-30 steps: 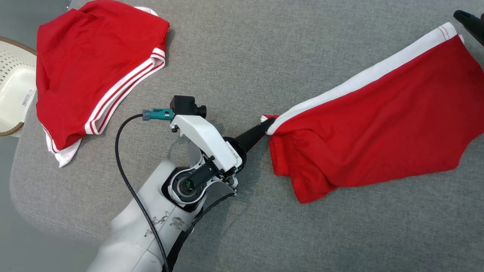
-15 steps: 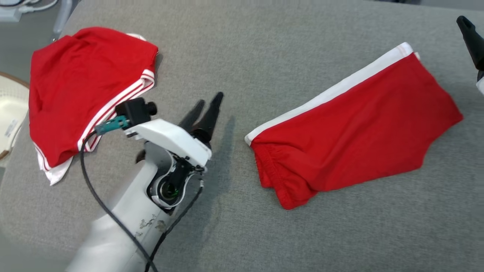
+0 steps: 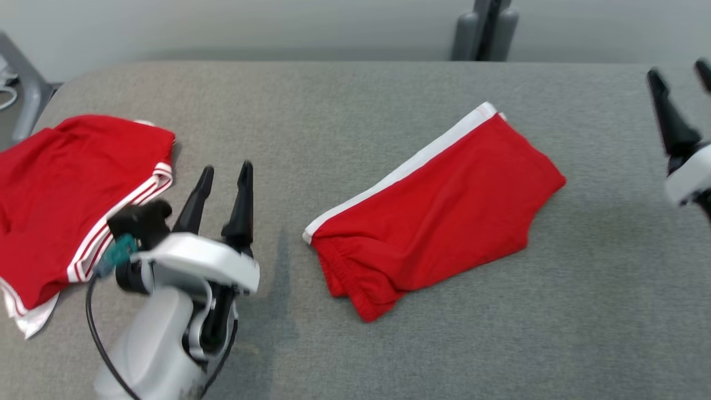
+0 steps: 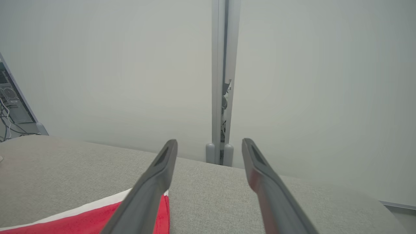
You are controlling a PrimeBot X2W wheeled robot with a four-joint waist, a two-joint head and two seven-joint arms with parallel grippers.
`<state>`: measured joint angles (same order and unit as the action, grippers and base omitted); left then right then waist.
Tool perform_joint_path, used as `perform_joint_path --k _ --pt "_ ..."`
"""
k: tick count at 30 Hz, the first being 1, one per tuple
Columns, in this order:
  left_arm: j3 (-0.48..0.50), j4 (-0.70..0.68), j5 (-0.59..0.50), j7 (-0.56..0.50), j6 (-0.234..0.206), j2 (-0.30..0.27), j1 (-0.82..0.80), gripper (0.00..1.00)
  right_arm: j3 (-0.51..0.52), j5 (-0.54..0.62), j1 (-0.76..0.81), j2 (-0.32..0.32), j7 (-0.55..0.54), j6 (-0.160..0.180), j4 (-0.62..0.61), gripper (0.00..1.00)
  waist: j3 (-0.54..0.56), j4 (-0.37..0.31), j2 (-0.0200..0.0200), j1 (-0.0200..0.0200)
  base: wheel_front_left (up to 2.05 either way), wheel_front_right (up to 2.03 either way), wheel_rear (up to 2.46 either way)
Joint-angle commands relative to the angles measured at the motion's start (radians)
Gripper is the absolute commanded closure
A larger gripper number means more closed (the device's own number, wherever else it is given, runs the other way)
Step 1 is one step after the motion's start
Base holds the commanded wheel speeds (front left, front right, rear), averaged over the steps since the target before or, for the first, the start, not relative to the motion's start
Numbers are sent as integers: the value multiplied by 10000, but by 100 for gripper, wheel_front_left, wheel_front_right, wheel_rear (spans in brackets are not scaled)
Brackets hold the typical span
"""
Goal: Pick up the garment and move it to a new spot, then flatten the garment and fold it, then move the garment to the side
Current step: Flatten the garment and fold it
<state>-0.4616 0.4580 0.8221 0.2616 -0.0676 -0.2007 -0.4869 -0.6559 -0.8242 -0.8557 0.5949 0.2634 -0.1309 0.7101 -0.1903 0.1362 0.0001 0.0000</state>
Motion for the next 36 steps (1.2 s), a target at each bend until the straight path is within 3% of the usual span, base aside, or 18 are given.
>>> perform_joint_path --k 1,8,15,22,26,36 --pt "105 -89 -207 31 -69 17 287 0 148 247 291 -48 19 4 -102 0 359 -356 -1 0 0 0 0" --pt "1546 -1300 -2560 36 166 467 2379 0 2952 2500 3030 -1321 14 5 -1350 0 923 -807 -1 0 0 0 0" --pt "2475 -1892 -4031 37 783 1077 3788 0 4480 3547 4983 -2534 15 4 -2118 0 1217 -900 -1 0 0 0 0" --pt "3291 -2109 -4422 38 1217 1416 4533 0 5346 3939 5825 -3253 17 4 -2345 0 1299 -837 -1 0 0 0 0" --pt "3225 -2104 -4563 38 1364 1481 4714 0 5493 4063 6043 -3440 18 4 -2342 0 1277 -700 -1 0 0 0 0" --pt "2599 -2141 -4330 38 1122 1479 4419 0 5514 3197 5731 -3606 -148 4 -1567 0 956 -117 -1 0 0 0 0"
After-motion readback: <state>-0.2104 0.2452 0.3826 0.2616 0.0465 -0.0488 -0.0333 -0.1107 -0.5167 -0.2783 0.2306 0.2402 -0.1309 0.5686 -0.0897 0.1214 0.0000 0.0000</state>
